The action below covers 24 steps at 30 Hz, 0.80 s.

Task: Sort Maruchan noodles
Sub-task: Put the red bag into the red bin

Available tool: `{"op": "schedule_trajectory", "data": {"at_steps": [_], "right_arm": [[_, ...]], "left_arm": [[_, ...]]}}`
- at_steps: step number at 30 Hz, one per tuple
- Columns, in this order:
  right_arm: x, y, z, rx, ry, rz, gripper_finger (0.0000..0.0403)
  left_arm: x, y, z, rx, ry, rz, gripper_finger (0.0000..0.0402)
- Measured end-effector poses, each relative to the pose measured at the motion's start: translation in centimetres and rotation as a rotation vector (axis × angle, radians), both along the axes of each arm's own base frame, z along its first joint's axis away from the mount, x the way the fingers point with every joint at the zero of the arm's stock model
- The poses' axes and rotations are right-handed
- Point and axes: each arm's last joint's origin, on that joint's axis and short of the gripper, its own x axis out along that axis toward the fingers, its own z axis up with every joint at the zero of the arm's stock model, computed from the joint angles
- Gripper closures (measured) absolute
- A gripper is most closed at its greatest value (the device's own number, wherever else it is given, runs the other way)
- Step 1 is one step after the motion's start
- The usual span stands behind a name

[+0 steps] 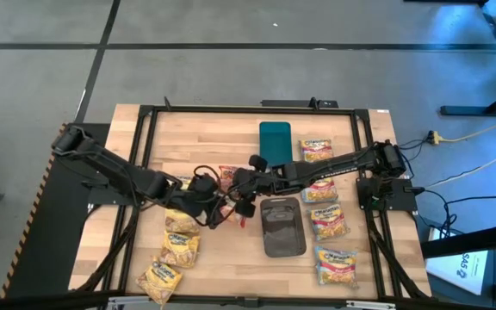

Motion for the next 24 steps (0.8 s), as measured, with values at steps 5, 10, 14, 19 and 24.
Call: {"op": "schedule_trajectory", "data": {"at_steps": [5,10,14,19,24], "right_arm": [[0.1,0.0,0.3,0.010,0.000,0.009,0.0259],[0.1,0.1,1.8,0.024,0.007,0.022,0.0243],[0.0,-0.1,4.2,-0.027,-0.007,-0.025,0.0243],[-0.4,-0.3,4.6,-0.048,0.039,-0.055,0.0255],[-0.8,-0.9,3.4,-0.025,0.096,-0.128,0.0280]], "left_arm": [[-0.7,0.4,0.9,0.035,-0.022,0.012,0.0349],[-1.2,0.8,0.7,0.071,0.020,0.032,0.0349],[-1.1,1.0,0.8,0.083,0.010,0.053,0.0349],[-0.7,2.1,0.9,0.182,0.019,0.057,0.0349],[-0.3,3.9,0.9,0.232,0.040,0.087,0.0349]]}}
